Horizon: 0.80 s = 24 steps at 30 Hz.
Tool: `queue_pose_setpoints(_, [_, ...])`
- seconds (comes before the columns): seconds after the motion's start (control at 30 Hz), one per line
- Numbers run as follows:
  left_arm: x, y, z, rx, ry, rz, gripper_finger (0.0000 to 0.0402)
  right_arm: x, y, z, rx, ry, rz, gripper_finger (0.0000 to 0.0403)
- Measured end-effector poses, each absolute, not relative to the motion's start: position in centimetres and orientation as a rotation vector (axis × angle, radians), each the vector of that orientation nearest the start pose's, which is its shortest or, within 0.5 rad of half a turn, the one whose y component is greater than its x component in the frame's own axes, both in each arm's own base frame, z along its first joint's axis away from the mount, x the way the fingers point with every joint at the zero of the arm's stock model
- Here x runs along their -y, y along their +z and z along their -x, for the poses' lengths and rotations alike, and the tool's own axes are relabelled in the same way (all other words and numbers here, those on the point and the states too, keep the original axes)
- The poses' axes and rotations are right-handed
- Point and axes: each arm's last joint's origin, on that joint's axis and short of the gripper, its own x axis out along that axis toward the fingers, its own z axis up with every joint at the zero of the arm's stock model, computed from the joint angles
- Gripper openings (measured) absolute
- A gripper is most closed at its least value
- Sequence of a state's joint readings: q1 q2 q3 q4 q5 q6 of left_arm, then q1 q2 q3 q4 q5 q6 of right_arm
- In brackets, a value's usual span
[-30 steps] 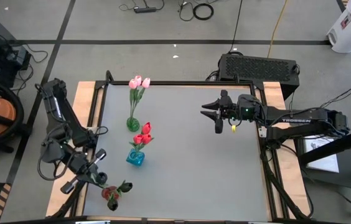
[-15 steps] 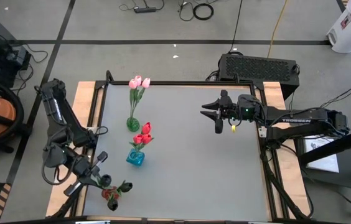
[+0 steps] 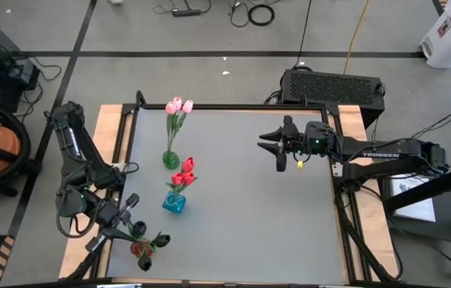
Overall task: Sort flowers into vase by color
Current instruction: Put the black flower into the red vase
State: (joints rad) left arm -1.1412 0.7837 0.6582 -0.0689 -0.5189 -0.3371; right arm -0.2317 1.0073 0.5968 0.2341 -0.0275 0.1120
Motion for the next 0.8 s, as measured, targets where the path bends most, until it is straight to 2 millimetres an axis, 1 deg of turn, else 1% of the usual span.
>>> queue_pose_setpoints(0.2, [15.27,30.08,-8.59,-0.246,-0.579,0.218,0.0097,5.04,26.69,-21.7,-0.165,-0.212,-0.125,0.0121])
queue_pose_setpoints(0.37, [15.29,30.08,-8.57,-0.265,-0.583,0.272,0.0115,5.04,26.69,-21.7,-0.166,-0.212,-0.119,0.0121])
queue_pose_setpoints(0.6, [15.37,30.13,-8.41,-0.287,-0.651,0.285,0.0118,5.04,26.69,-21.7,-0.166,-0.212,-0.12,0.0121])
queue_pose_setpoints(0.8, [14.68,30.6,-8.04,-0.273,-0.672,0.306,0.0118,5.04,26.69,-21.7,-0.165,-0.212,-0.123,0.0121])
